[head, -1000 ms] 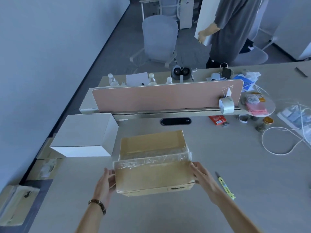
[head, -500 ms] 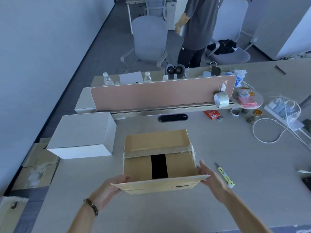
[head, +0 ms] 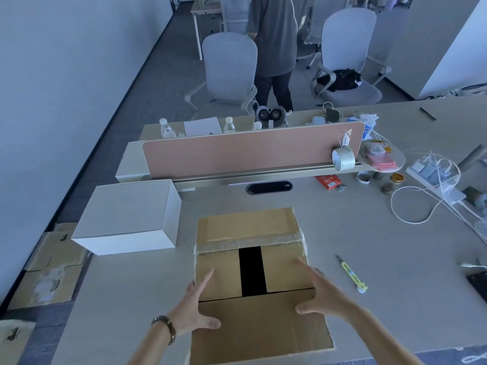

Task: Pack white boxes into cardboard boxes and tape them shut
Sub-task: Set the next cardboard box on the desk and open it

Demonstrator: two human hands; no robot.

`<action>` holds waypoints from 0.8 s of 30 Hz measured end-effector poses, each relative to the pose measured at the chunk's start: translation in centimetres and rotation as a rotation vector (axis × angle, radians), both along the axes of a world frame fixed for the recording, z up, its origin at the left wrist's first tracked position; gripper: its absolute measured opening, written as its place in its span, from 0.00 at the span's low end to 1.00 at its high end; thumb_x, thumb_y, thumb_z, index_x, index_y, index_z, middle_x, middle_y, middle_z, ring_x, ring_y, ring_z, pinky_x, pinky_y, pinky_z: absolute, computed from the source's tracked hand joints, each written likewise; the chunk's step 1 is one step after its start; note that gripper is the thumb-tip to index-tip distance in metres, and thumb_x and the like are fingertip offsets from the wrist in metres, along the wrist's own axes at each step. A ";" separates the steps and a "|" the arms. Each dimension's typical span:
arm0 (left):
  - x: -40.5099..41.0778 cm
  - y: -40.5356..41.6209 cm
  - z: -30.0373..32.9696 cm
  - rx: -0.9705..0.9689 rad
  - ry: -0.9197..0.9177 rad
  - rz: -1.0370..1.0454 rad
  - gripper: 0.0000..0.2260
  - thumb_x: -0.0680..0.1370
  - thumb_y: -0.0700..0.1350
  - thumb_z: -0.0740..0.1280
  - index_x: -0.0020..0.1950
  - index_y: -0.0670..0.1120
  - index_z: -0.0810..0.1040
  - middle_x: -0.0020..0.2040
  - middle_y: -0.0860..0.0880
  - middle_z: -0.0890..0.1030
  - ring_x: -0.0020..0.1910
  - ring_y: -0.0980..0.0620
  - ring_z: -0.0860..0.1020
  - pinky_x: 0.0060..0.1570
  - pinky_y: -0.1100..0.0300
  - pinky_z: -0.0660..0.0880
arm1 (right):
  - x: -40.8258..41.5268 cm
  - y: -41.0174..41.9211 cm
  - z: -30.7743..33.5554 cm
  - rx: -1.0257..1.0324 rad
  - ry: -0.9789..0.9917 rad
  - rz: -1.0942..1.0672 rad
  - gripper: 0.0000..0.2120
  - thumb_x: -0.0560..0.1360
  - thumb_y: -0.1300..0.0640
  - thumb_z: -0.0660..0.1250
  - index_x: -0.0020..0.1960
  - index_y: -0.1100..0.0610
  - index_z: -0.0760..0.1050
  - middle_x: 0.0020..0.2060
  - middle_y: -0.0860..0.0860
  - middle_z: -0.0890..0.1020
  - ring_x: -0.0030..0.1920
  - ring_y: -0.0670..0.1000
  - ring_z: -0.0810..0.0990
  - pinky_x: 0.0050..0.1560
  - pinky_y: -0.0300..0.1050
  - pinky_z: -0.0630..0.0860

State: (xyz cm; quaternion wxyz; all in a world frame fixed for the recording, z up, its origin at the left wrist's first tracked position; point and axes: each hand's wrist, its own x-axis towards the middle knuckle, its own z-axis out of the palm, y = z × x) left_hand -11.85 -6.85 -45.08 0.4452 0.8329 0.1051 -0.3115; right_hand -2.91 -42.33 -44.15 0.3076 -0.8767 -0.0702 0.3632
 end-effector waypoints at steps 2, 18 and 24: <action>-0.2 -0.8 -0.2 0.087 -0.017 0.037 0.59 0.62 0.54 0.83 0.76 0.71 0.41 0.81 0.45 0.44 0.80 0.48 0.39 0.76 0.43 0.50 | -0.3 0.5 -0.3 -0.051 -0.071 0.007 0.57 0.61 0.45 0.78 0.79 0.34 0.45 0.71 0.39 0.62 0.67 0.49 0.68 0.60 0.45 0.71; -4.5 -4.1 -2.2 0.403 -0.180 0.078 0.53 0.65 0.51 0.79 0.68 0.79 0.41 0.58 0.54 0.64 0.55 0.56 0.71 0.52 0.63 0.74 | -2.5 -1.6 -1.7 -0.171 -0.134 0.075 0.47 0.64 0.32 0.70 0.75 0.31 0.48 0.56 0.43 0.66 0.56 0.48 0.74 0.52 0.43 0.73; -3.8 -2.5 -0.4 0.197 -0.110 0.059 0.39 0.70 0.64 0.71 0.74 0.72 0.51 0.79 0.44 0.51 0.79 0.47 0.53 0.73 0.48 0.62 | -0.4 -2.6 -1.5 -0.083 -0.221 0.048 0.27 0.71 0.27 0.57 0.69 0.25 0.56 0.69 0.42 0.59 0.71 0.47 0.65 0.67 0.51 0.70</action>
